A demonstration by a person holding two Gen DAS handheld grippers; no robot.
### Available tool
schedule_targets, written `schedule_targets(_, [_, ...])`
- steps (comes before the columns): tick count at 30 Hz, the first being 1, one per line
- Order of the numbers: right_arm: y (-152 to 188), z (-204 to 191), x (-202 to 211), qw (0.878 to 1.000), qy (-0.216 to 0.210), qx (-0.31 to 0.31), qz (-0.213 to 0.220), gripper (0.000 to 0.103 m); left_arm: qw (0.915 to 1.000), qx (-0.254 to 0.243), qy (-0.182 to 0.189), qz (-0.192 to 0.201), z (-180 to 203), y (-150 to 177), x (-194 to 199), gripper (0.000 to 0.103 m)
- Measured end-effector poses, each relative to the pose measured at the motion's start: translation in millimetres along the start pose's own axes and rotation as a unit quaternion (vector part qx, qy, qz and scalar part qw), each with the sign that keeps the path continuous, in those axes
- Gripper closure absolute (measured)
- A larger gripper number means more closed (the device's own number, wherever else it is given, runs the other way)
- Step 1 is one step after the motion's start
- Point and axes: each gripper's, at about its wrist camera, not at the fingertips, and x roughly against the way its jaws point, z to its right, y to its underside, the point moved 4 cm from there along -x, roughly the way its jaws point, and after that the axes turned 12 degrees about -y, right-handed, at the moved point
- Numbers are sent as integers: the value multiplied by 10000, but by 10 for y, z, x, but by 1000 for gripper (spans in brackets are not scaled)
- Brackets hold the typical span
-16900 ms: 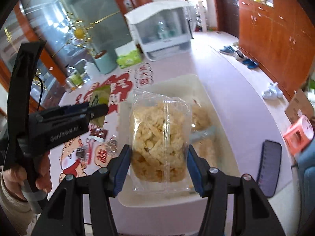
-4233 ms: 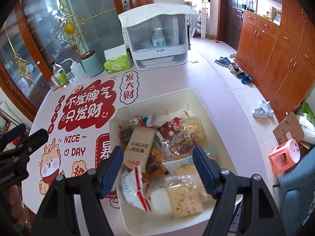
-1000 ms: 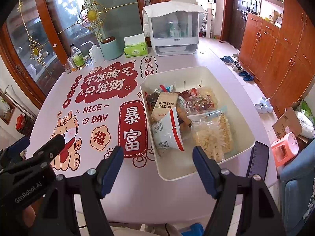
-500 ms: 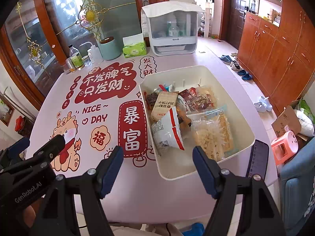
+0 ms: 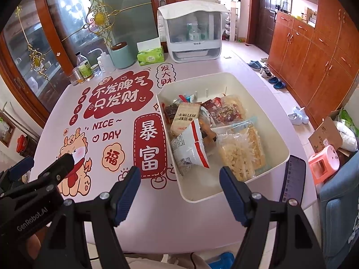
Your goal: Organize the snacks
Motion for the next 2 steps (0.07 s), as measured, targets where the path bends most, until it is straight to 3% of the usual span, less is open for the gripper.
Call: schedule_targets(2, [-15, 5, 1, 10000, -2, 5, -3, 30, 10000, 5, -5, 0, 5, -3, 1, 3])
